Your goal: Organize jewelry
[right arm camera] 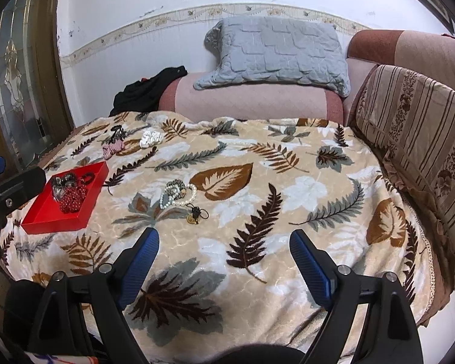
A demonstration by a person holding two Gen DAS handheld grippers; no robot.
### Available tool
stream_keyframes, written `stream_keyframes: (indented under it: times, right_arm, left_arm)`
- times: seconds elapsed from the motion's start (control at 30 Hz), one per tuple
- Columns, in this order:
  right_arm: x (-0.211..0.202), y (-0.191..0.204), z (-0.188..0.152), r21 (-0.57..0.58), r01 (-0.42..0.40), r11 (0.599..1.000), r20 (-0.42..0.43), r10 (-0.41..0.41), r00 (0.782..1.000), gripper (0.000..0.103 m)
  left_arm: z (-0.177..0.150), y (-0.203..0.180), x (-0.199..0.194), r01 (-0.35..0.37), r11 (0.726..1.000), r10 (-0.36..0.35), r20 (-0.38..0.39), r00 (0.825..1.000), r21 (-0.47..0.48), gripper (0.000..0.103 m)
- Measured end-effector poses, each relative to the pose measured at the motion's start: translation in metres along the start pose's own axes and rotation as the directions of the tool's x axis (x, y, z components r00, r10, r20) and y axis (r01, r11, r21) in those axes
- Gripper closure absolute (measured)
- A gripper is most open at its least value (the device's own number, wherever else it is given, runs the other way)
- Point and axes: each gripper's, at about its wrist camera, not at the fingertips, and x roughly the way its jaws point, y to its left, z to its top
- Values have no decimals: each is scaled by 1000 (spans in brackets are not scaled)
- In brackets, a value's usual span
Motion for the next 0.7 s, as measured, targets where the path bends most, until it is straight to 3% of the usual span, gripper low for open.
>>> stream_keyframes:
  times: [0.37, 0.7]
  right_arm:
    - [54, 8, -2, -36, 29, 999, -104, -33, 994, 12]
    - [101, 14, 1, -70, 47, 996, -176, -58, 983, 12]
  left_arm:
    - [-25, 14, 86, 18, 1000, -19, -143, 990, -6, 0]
    - [-67, 21, 169, 14, 1000, -17, -300, 954, -12, 0]
